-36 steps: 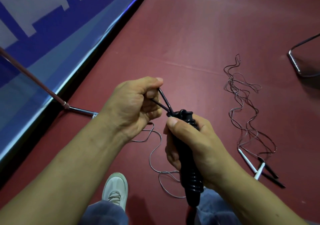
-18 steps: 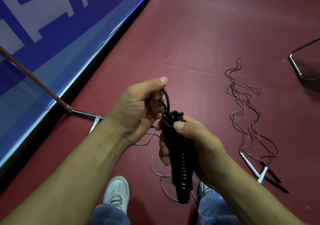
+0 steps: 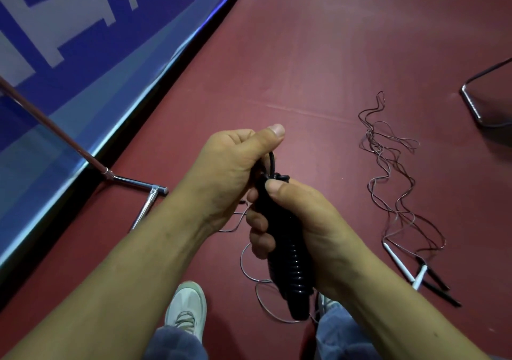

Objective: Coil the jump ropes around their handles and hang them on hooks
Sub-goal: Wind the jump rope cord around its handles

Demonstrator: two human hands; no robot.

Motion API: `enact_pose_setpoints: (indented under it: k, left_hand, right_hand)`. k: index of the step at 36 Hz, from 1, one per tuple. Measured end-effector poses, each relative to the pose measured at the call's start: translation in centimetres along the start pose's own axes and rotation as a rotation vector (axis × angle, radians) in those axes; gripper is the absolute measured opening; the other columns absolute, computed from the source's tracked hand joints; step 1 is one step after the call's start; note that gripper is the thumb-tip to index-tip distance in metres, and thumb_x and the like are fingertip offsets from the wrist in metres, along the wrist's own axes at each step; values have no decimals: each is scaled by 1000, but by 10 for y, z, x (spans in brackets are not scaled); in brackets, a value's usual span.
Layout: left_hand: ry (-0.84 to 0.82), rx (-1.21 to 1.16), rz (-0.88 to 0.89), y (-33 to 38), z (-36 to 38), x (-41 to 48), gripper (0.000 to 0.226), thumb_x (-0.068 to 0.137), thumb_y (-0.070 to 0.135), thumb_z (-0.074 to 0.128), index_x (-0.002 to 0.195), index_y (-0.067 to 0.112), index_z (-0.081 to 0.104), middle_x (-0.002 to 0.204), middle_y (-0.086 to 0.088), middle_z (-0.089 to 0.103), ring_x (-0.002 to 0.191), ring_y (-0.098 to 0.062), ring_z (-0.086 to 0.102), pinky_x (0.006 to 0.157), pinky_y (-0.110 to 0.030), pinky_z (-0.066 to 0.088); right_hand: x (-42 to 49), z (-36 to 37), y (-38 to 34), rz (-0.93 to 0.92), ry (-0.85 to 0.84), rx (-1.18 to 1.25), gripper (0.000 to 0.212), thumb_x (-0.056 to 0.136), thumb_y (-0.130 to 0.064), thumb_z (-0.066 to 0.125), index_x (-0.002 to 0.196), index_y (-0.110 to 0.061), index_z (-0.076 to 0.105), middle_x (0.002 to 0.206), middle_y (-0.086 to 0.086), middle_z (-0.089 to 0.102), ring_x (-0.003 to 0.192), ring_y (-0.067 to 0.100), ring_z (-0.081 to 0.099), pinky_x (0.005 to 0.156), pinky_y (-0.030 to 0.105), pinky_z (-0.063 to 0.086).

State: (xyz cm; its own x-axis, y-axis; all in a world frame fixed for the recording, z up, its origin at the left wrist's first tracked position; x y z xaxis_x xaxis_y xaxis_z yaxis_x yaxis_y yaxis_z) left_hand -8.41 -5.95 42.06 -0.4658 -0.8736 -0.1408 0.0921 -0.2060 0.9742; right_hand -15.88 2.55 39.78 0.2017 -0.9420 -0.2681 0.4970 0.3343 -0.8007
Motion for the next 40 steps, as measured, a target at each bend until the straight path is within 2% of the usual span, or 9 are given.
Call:
enact_pose_setpoints:
  k: [5, 9, 12, 15, 20, 23, 28, 34, 40]
  left_hand:
    - [162, -60, -6, -5, -3, 2, 32, 97, 27, 64, 77, 6, 50, 52, -8, 39, 35, -16, 30, 39, -21, 26]
    - [248, -164, -11, -3, -7, 4, 38, 97, 20, 66, 65, 13, 46, 62, -7, 40, 51, -19, 36, 51, -30, 33]
    - [274, -183, -2, -2, -13, 6, 36, 96, 20, 68, 66, 14, 49, 66, -8, 42, 57, -21, 40, 52, -31, 40]
    - [275, -185, -5, -1, -16, 6, 35, 95, 21, 69, 67, 14, 50, 66, -8, 43, 56, -20, 40, 55, -32, 41]
    - [180, -142, 56, 9, -19, 4, 41, 93, 23, 70, 71, -5, 50, 69, -14, 40, 61, -32, 30, 52, -30, 37]
    - [106, -93, 116, 23, -21, -3, 51, 83, 30, 70, 77, -17, 51, 68, -16, 41, 64, -32, 31, 56, -32, 34]
    - [49, -61, 181, 51, -31, -21, 35, 87, 32, 65, 64, 7, 57, 66, -9, 53, 62, -24, 42, 62, -37, 37]
    - [-4, 139, 277, 113, -51, -56, 54, 90, 32, 62, 84, -20, 53, 71, -12, 53, 68, -28, 42, 60, -34, 39]
    - [55, 280, 338, 199, -84, -108, 40, 86, 28, 63, 84, -12, 62, 66, -8, 60, 69, -29, 45, 61, -33, 39]
  right_hand:
    - [1, 3, -2, -66, 53, -41, 21, 90, -27, 59, 97, -7, 59, 67, 7, 46, 51, 17, 40, 51, 28, 35]
    - [2, 2, -3, -123, 131, -67, 20, 87, -23, 62, 95, -5, 58, 62, 4, 44, 49, 16, 37, 47, 27, 34]
    - [3, 5, -3, -155, 151, -88, 7, 88, -20, 63, 83, -15, 62, 62, 6, 42, 48, 18, 36, 45, 27, 34]
    - [4, 6, -3, -162, 160, -114, 15, 88, -20, 64, 74, -24, 66, 61, 6, 43, 48, 18, 35, 46, 28, 34]
    - [5, 9, -3, -166, 171, -191, 12, 88, -24, 66, 79, -18, 61, 62, 10, 46, 49, 21, 40, 48, 31, 36]
    - [3, 14, -8, -150, 133, -229, 22, 86, -29, 65, 88, -7, 58, 63, 10, 50, 51, 23, 43, 51, 32, 38]
    - [1, 33, -14, -91, 3, -155, 47, 79, -44, 63, 99, -1, 61, 72, 17, 56, 57, 26, 50, 57, 33, 42]
    - [-1, 91, -31, -56, -171, -66, 48, 81, -33, 49, 113, 3, 59, 81, 24, 62, 58, 29, 55, 57, 31, 47]
    - [-7, 174, -62, -151, -269, -103, 43, 80, -26, 56, 118, -6, 53, 96, 19, 64, 58, 34, 60, 52, 33, 48]
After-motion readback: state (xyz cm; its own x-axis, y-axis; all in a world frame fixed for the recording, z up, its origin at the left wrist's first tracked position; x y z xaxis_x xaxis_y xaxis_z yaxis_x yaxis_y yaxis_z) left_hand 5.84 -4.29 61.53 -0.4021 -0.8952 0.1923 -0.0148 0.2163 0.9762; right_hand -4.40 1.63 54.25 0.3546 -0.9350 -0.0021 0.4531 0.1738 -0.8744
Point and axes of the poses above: each hand's wrist, its own x-axis towards the middle knuckle, its own z-axis out of the palm, y = z × x, the point moved 5 cm from there along x, towards the middle knuckle
